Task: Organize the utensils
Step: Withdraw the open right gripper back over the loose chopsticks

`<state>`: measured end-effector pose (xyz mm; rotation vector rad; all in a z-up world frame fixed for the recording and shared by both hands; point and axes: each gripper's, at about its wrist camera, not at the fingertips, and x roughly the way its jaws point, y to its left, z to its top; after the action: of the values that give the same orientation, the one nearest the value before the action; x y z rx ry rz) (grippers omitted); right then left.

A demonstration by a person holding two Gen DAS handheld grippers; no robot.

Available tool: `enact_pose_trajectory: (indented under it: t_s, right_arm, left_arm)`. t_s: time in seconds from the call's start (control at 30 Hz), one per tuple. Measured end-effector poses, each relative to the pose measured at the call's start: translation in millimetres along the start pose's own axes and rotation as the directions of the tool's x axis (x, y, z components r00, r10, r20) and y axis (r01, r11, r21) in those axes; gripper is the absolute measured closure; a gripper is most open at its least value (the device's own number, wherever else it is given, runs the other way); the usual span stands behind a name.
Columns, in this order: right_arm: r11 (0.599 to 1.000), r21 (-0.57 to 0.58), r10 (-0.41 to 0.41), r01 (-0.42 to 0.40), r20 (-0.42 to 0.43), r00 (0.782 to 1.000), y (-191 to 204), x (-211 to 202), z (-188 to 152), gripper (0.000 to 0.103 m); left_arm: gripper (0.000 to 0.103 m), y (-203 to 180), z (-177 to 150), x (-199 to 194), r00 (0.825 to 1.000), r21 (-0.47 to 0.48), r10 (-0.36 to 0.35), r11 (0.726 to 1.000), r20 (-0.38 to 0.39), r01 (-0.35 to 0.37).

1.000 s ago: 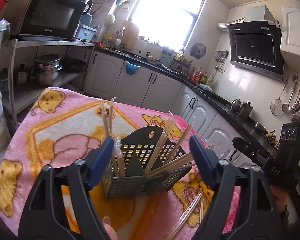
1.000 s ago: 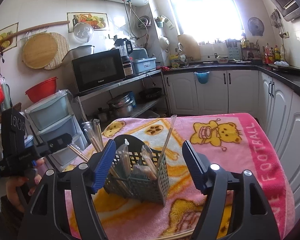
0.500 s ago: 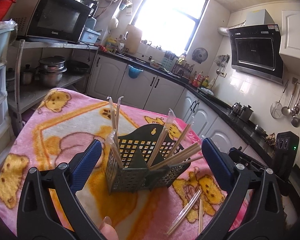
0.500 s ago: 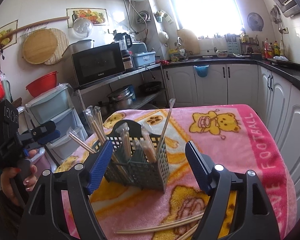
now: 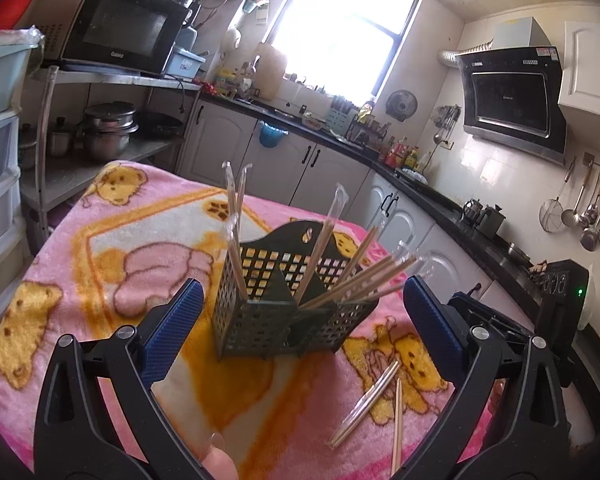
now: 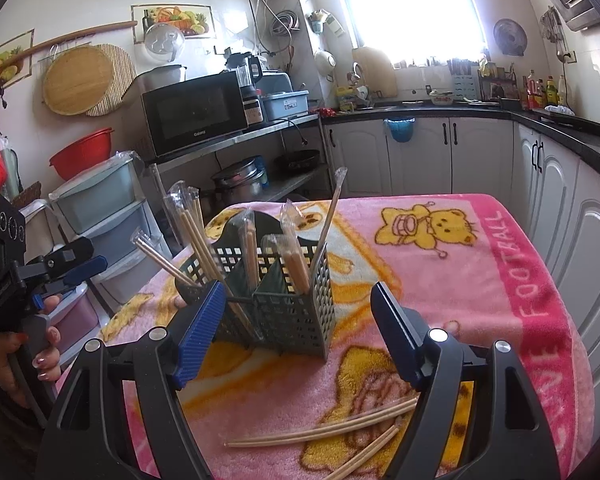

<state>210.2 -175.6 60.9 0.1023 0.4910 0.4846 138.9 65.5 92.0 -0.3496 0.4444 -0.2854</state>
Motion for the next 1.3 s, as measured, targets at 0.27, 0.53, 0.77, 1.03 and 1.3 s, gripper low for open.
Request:
enact_pose_trajectory:
  t_s: [0.27,0.53,0.77,1.03,1.3]
  right_arm:
    - [1.000,0.008,-0.007,0.007,-0.030,1.000,-4.3,-0.9,-13.7,0.030]
    - [1.000,0.025,-0.017,0.019,-0.069,0.997,-10.8,2.1,-26.5,0.030]
    - [0.999,0.044,-0.027,0.032,-0.110,0.994,-18.7,5.0,-43.4,0.030]
    - [0.996,0.059,-0.049,0.060,-0.165,0.985,-29.3,6.6,-63.2,0.030]
    - [0.994,0.071,-0.072,0.088,-0.204,0.976,-41.0,6.8,-79.3,0.030]
  left_arm:
    - [0.011,-1.2,-21.6,9.3,0.998,0.004,-0.004,1.000,-0.064,0.004]
    - [0.011,-7.8,-43.4,25.3,0.991,0.013,-0.009,1.000,-0.134,0.011]
    - [0.011,-14.0,-60.3,38.5,0.981,0.028,-0.015,0.999,-0.192,0.021]
    - [0.011,-17.6,-78.2,51.7,0.967,0.034,-0.028,0.999,-0.253,0.037]
    - [0.011,-19.9,-94.3,58.8,0.951,0.033,-0.040,0.998,-0.307,0.053]
